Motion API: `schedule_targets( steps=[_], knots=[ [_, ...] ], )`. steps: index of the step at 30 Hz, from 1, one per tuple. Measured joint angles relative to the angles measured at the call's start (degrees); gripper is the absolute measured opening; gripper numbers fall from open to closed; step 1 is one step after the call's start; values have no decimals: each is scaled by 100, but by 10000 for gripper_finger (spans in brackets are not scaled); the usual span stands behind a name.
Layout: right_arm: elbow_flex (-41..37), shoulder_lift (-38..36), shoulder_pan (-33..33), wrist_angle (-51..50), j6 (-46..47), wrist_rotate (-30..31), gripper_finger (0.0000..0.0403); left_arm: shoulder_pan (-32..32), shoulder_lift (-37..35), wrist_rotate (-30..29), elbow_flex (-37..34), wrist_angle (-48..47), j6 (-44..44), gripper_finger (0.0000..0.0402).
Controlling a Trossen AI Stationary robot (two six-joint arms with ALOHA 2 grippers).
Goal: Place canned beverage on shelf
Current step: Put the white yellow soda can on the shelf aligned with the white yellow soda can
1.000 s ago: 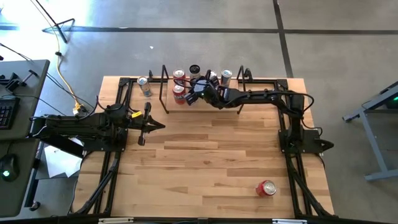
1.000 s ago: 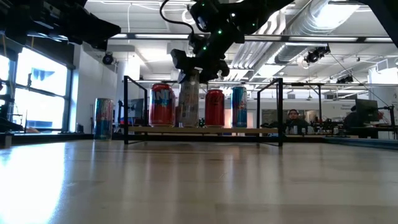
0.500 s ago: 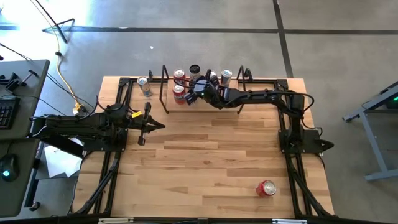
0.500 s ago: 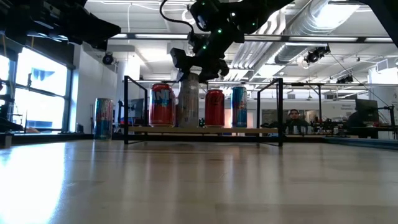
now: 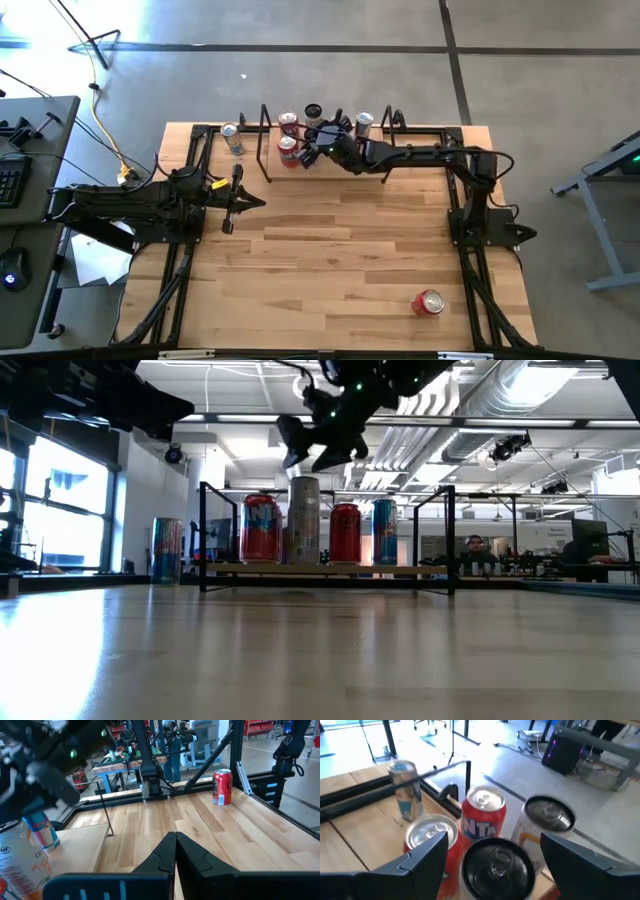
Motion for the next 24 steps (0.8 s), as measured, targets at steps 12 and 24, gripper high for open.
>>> schedule_targets(
  steps=[12, 24],
  knots=[
    [0, -604, 418, -1499, -496, -121, 192, 0, -1, 2, 0, 3, 2, 0],
    [-20, -138, 130, -1323, -518, -1085, 27, 0, -1, 1, 0, 10, -26, 0]
  ],
)
